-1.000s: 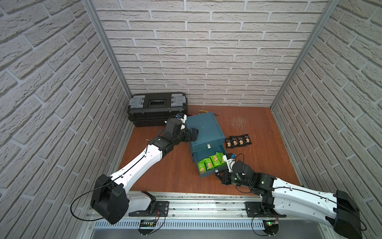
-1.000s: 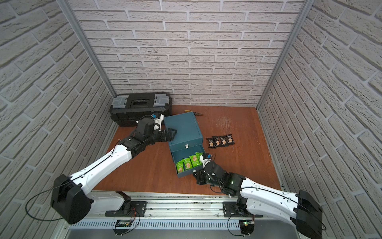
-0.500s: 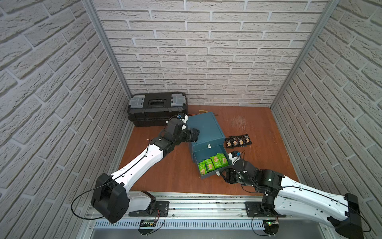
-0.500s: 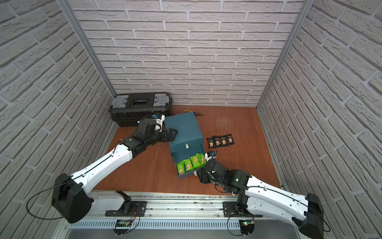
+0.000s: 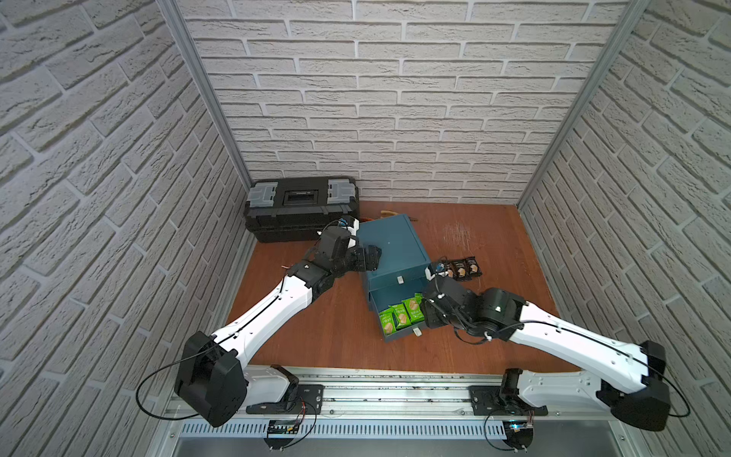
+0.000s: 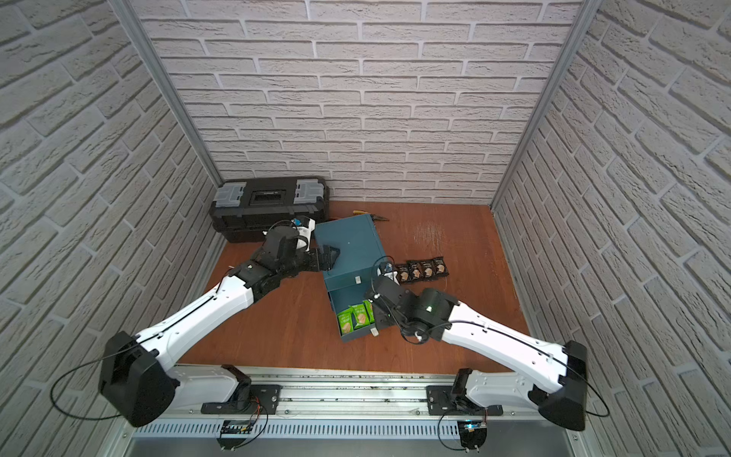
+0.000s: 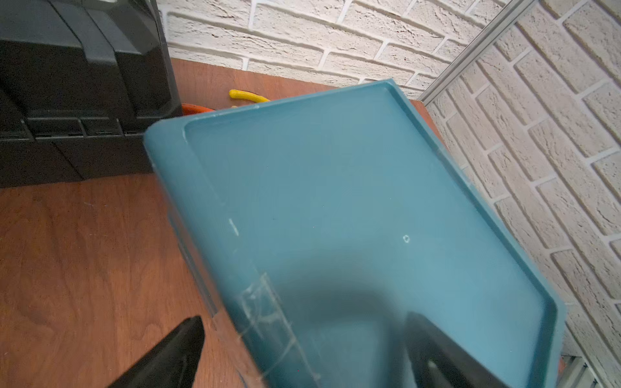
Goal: Take the cookies out of the drawer
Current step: Open the drawer in the storage box, then pick up the cookie from the drawer.
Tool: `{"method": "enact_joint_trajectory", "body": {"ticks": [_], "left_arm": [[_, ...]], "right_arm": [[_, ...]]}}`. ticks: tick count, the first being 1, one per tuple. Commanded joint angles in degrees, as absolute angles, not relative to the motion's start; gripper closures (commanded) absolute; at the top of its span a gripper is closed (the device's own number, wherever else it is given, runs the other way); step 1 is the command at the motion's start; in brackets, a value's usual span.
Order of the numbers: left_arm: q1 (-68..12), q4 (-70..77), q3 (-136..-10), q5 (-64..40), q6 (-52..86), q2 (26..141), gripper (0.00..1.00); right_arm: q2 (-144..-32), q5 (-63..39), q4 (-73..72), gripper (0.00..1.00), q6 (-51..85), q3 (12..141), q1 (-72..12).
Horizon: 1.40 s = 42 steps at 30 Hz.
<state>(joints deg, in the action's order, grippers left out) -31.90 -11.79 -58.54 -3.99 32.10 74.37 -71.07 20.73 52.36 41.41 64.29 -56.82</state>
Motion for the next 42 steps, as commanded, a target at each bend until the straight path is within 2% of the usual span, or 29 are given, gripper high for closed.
{"method": "enact_joint_trajectory", "body": {"ticks": [1, 16, 29, 35, 38, 42], "left_arm": [[-32.0, -10.6, -58.9, -3.1, 31.2, 73.5, 0.02], [-31.8, -9.9, -58.5, -4.0, 31.2, 73.8, 0.02], [-31.8, -9.7, -58.4, -3.8, 31.0, 74.3, 0.01], [-31.7, -9.5, -58.5, -4.2, 30.8, 74.8, 0.02], [-31.7, -10.1, -58.9, -4.2, 30.4, 74.9, 0.01], [-31.7, -10.1, -58.8, -4.0, 30.4, 74.5, 0.02]], "right_arm": [[-72.8, 23.3, 52.9, 0.5, 37.9, 65.0, -57.2], [-84.4, 23.5, 51.5, 0.47, 34.7, 66.7, -55.8], [-87.1, 24.8, 51.7, 0.48, 31.9, 67.1, -53.1], [-88.2, 23.5, 47.2, 0.51, 31.5, 65.1, -52.7], [-88.8, 23.5, 46.2, 0.55, 31.4, 64.7, -52.5], [-88.3, 23.7, 45.6, 0.73, 31.1, 64.8, -52.4]]}}
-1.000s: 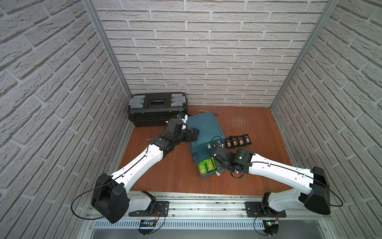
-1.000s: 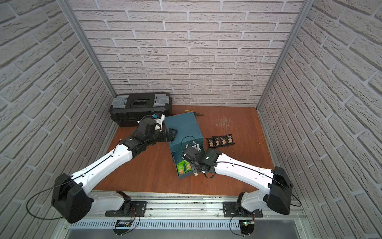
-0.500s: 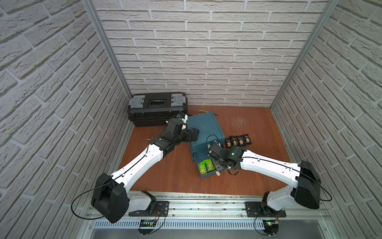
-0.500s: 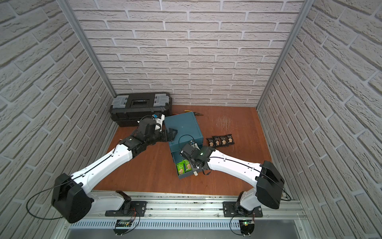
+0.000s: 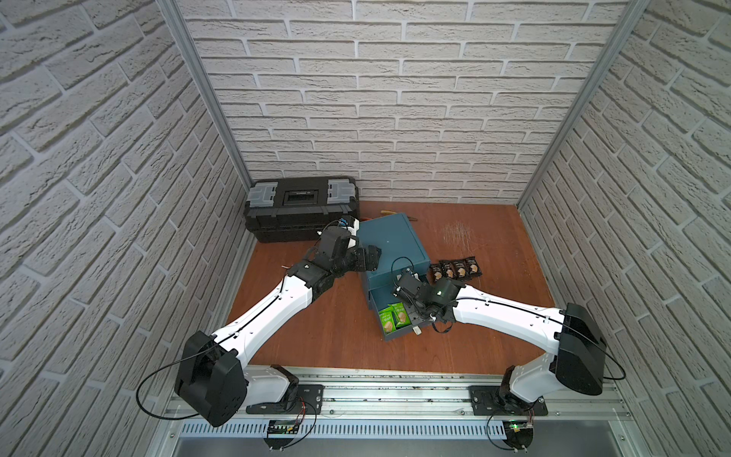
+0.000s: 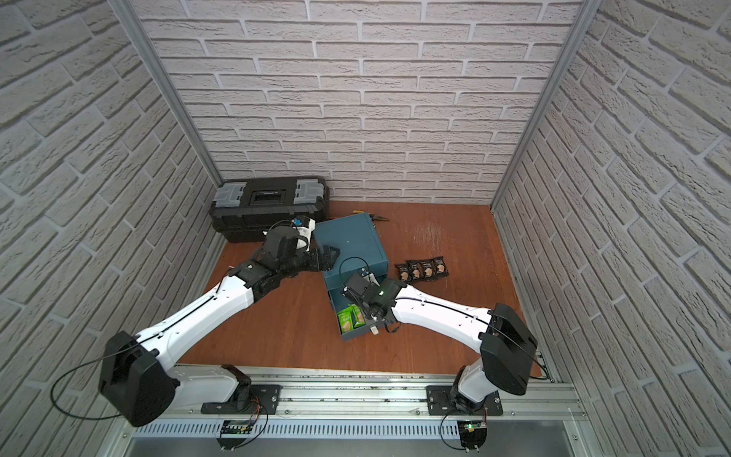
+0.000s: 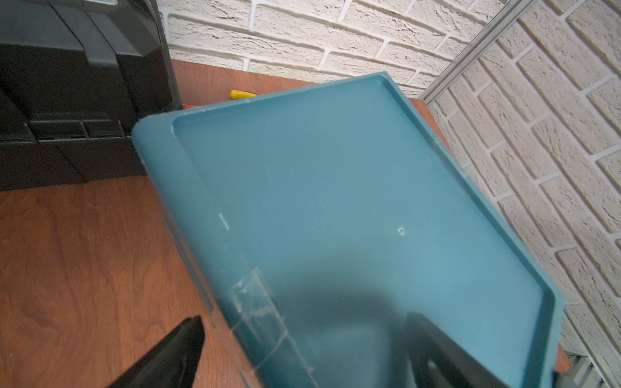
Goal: Take the cookies out of the drawer
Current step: Pick up the cookie from the drawer.
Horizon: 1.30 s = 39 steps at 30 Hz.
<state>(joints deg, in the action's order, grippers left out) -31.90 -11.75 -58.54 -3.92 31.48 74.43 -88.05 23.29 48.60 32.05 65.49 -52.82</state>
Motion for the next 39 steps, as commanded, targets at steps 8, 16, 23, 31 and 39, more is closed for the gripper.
{"method": "enact_joint_trajectory", "body": {"ticks": [8, 16, 23, 31, 39], "left_arm": [[-31.8, -10.0, -58.5, -4.0, 30.9, 74.3, 0.01], [-31.7, -10.0, -58.5, -4.0, 30.9, 74.2, 0.01], [-31.8, -10.2, -58.4, -3.8, 30.9, 74.1, 0.02], [-31.7, -10.0, -58.6, -3.9, 31.0, 74.6, 0.01], [-31.7, -10.2, -59.0, -3.8, 30.8, 74.7, 0.02]], "right_arm": [[-84.0, 23.6, 47.3, 0.93, 31.0, 66.4, -52.9], [-80.3, 22.2, 47.2, 0.98, 30.5, 67.5, -53.8], [-76.7, 22.2, 47.2, 0.98, 30.6, 67.9, -53.8], [-70.2, 22.1, 47.4, 0.98, 29.8, 70.2, -53.1], [-64.7, 25.2, 51.7, 0.98, 27.4, 73.9, -49.1]]}}
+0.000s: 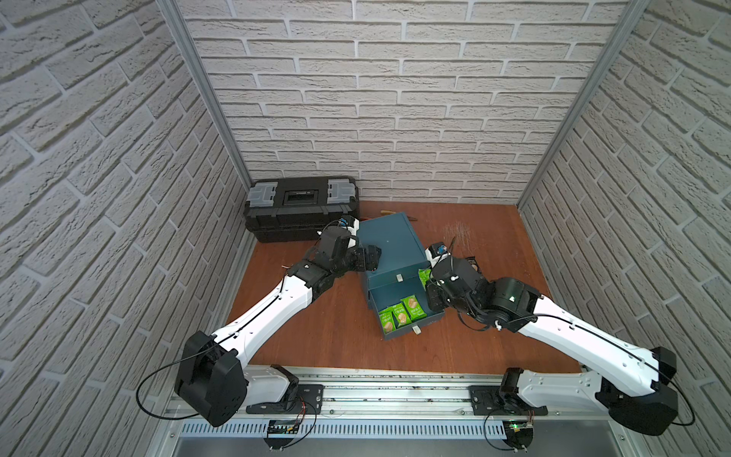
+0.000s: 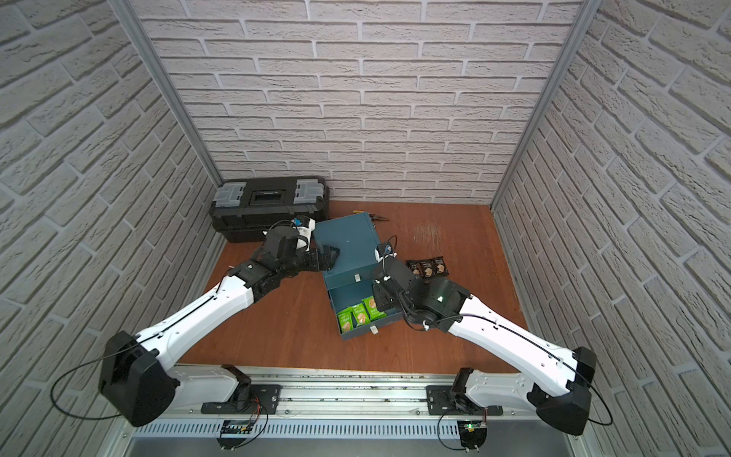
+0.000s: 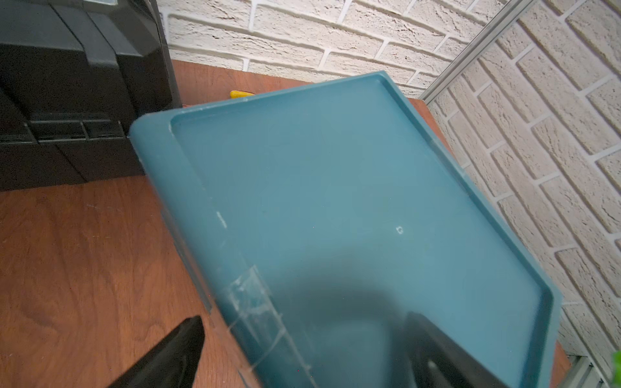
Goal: Take the cookies out of the drawer
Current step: Pick up the cookie from the drawer, then place the cookie at the center of the board.
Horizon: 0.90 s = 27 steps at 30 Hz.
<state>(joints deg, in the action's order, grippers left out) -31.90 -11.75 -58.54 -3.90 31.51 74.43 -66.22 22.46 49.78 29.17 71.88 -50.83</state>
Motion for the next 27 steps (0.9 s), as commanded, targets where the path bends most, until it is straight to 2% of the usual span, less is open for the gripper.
{"method": "enact_joint_trajectory", "body": {"ticks": [1, 5, 10, 12, 18, 27], "left_arm": [[-31.7, -10.3, -59.1, -3.8, 30.8, 74.7, 0.01], [-31.8, -10.6, -59.5, -3.8, 30.8, 74.9, 0.02], [-31.8, -11.5, -60.0, -3.5, 30.5, 74.9, 0.02], [-31.8, -12.4, -60.4, -3.3, 30.3, 74.9, 0.01], [-31.8, -13.8, -60.9, -2.6, 29.9, 74.6, 0.01], [-32.0, -14.5, -61.7, -2.7, 29.8, 75.0, 0.01]], "right_arm": [[-64.3, 25.7, 52.6, 0.98, 26.9, 74.2, -48.1], [-62.1, 24.3, 53.6, 0.98, 24.1, 71.8, -41.0], [-61.8, 14.8, 46.5, 0.98, 21.4, 61.9, -28.2], [-63.1, 11.7, 43.2, 0.98, 21.5, 57.6, -23.7], [-69.9, 11.1, 35.1, 0.98, 19.1, 49.0, -12.9], [-83.6, 14.4, 31.4, 0.98, 13.6, 50.4, -8.1]]}}
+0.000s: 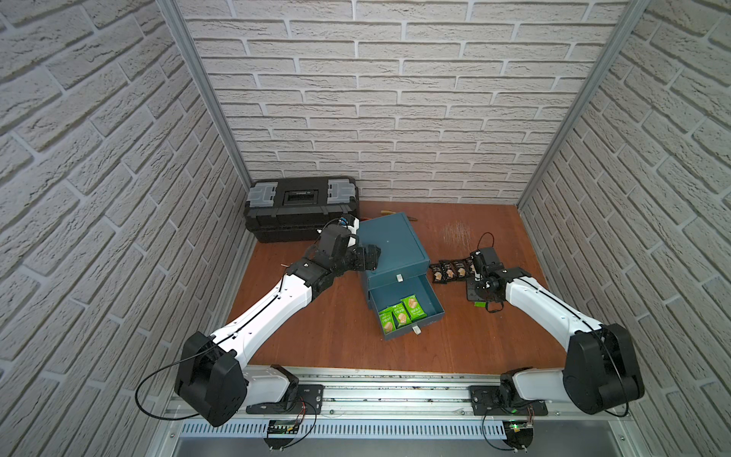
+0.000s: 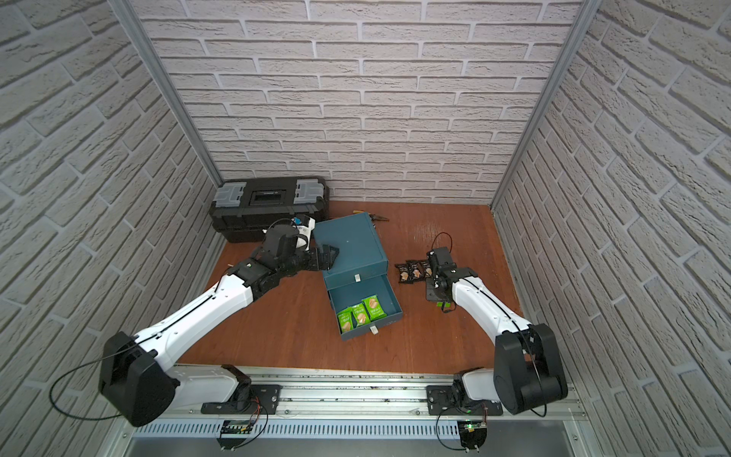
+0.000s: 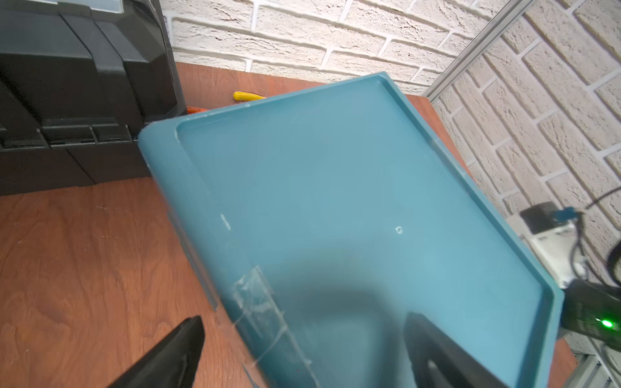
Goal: Take the cookies out of the drawer
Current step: Place the cookie at the center of the board.
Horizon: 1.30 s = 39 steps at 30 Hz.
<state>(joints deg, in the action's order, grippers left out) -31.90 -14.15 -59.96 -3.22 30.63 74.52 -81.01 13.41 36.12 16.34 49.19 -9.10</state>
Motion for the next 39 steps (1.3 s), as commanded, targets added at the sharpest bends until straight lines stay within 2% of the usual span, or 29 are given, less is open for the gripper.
{"method": "enact_joint_trajectory", "body": {"ticks": [1, 11, 18, 19, 23, 27, 30, 34, 39], "left_arm": [[-32.0, -14.8, -61.6, -2.7, 29.9, 74.9, 0.02], [-32.0, -15.3, -60.0, -1.1, 29.5, 72.9, 0.02], [-31.9, -15.9, -60.1, -1.1, 29.4, 72.8, 0.01], [-32.0, -16.0, -60.0, -1.0, 29.4, 72.7, 0.01], [-32.0, -16.4, -59.9, -0.7, 29.4, 71.9, 0.01], [-32.0, -16.8, -59.8, -0.3, 29.4, 71.1, 0.02], [-31.9, -17.8, -60.2, 0.2, 28.9, 70.4, 0.02], [-31.7, -19.9, -61.1, 1.1, 27.8, 68.9, 0.01], [-31.3, -21.3, -61.1, 1.7, 27.3, 66.1, 0.02]], "right_arm": [[-84.4, 14.4, 30.7, 0.98, 13.3, 50.7, -8.1], [-91.2, 22.5, 31.1, 0.98, 9.1, 55.0, -7.9], [-92.7, 22.5, 31.6, 0.97, 9.1, 55.6, -7.9], [-92.6, 22.3, 31.8, 0.94, 9.3, 55.7, -7.9], [-92.1, 21.3, 33.6, 0.71, 10.1, 56.2, -7.9], [-89.5, 20.8, 35.2, 0.59, 11.8, 56.1, -8.0], [-86.0, 20.9, 37.3, 0.54, 13.0, 56.7, -8.0], [-80.4, 19.2, 41.4, 0.53, 13.8, 59.6, -8.0], [-72.4, 11.8, 47.2, 0.53, 16.4, 64.3, -8.9]]}}
